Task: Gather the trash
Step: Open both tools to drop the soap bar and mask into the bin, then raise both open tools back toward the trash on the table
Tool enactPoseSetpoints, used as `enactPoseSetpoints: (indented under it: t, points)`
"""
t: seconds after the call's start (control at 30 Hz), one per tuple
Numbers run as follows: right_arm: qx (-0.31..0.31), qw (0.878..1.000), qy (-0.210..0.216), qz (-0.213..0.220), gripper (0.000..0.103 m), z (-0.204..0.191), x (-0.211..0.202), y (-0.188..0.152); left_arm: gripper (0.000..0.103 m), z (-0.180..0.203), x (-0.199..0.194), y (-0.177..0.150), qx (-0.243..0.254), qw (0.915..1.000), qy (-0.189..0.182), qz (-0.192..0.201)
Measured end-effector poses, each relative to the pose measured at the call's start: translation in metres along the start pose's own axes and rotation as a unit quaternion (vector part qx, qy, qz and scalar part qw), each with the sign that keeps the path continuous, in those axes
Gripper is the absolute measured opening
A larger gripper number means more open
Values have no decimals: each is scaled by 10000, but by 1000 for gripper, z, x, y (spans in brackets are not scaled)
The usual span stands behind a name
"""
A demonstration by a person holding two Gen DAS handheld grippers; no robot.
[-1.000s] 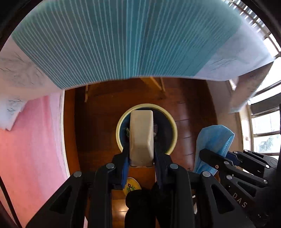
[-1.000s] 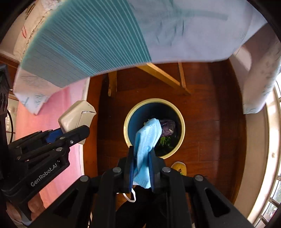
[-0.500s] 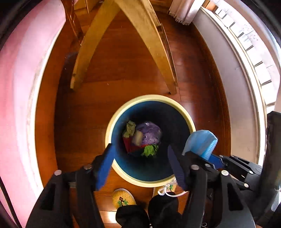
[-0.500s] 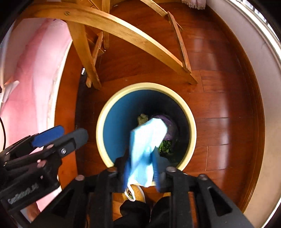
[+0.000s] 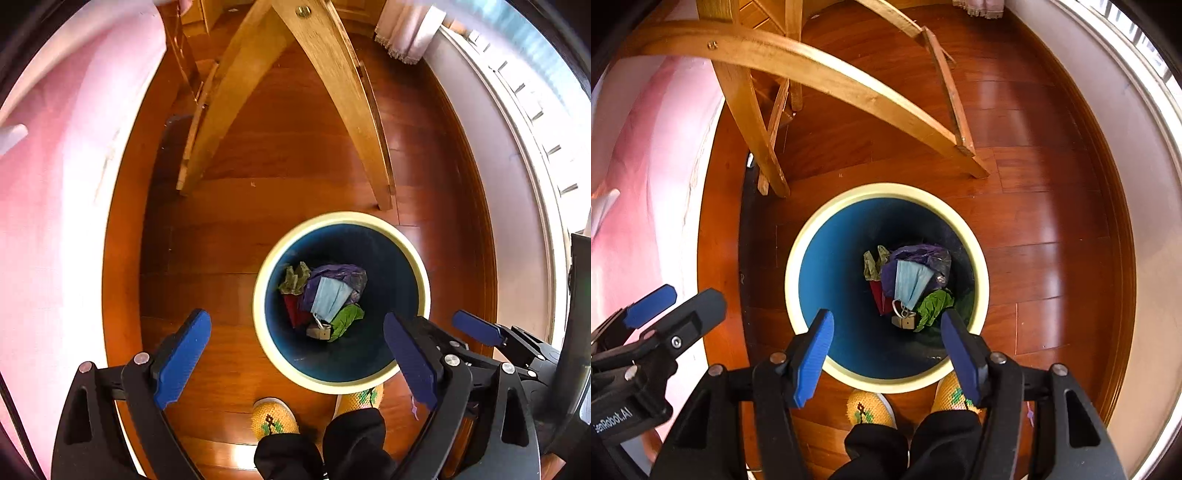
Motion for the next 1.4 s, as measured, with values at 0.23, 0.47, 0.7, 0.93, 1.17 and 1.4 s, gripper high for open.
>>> enactPoseSetpoints:
  t: [0.23,0.47,0.7,0.93,1.17,1.4]
  points:
    - [174,9998,14,-37,61,-9,-40,2,94,-11,-45,3,3,9999,113,74]
    - [75,9999,-9,118,61,-32,-103,5,94,-16,-111,8,12,9998,52,186]
    - [-59,9981,-66,609,61,-58,-183,22,94,-10,-190,22,2,9983,-178,557]
    - [-279,9897,-118,1399,61,-81,-283,37,94,2,-297,42,1,9909,-588,1210]
    - [-469,9789,-87,1989,61,-92,-375,52,94,7,-399,57,26,9778,-871,1906]
    - [-855,9650,-195,2472,61,-105,-441,76,94,11,-480,80,-94,9640,-980,2471]
Point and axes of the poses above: each gripper's, at about its wrist camera, not at the fingertips, and x roughly the way its jaws point, z to its right, y to its top, the point moved 10 cm from there along x, roughly the way its jaws point, and after that the axes turned 13 degrees about -x, right-handed, at the moved point
